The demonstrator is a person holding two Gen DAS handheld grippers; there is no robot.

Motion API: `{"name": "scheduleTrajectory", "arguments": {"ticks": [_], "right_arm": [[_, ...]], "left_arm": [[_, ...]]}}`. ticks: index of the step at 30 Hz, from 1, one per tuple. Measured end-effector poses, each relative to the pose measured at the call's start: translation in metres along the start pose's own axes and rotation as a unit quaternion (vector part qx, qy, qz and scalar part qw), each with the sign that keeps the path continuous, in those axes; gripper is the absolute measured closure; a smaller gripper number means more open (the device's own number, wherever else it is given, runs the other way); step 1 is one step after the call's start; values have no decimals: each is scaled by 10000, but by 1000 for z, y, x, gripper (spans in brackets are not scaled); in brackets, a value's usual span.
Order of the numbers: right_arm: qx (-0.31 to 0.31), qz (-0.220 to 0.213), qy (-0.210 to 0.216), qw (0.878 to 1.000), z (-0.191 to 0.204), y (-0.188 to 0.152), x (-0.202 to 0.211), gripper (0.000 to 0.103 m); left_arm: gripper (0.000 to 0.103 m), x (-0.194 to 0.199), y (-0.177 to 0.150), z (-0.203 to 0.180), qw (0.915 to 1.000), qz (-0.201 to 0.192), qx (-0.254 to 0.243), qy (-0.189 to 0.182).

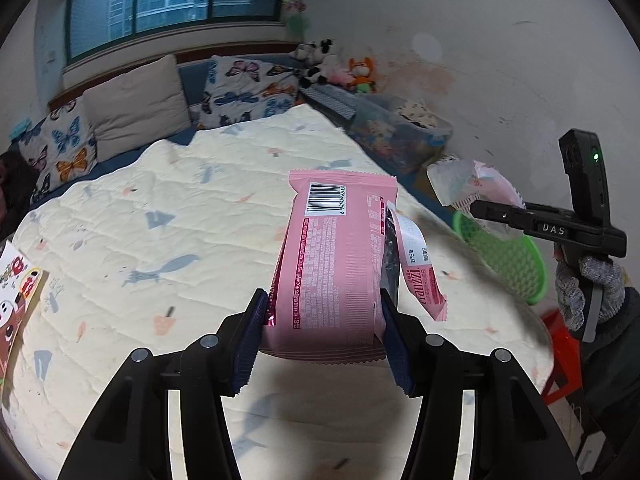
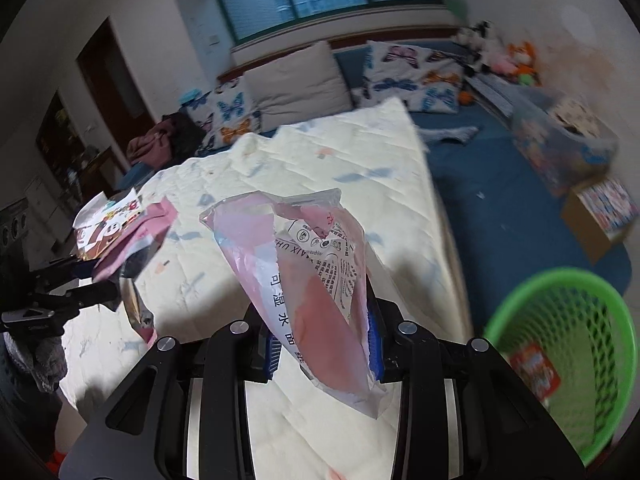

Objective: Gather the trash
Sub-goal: 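Carry the wrapper and plastic bag over the green wastebasket with both tools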

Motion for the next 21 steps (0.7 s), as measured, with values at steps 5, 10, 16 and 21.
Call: {"name": "scheduleTrajectory", "arguments": {"ticks": [5,10,16,21], "right_arm": [[-506,4,-235,9984,-45,-34,19,67],[-1051,-8,-614,9926,-97,-67,36,67],[-1666,-14,-822,9826,-150,-96,49,66],[-2120,-60,-842,9736,-185,-114,56,64]], "left_arm": [[50,-1,3,-33,9995,-16,-274,-169],[50,-8,9,-64,9982,2,-502,-323],[50,-19,20,-101,9960,64,-759,-475],[50,-32,32,-128,9935,137,-943,-615]]}}
Point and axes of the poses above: each gripper's, at about its wrist camera, not at the fingertips, and x roughly against the way its jaws point, z to its left, y to its top, the point moved 3 cm from there along -x, roughly the way its jaws point, and after that the axes turned 15 degrees about z, right-handed, at the moved point
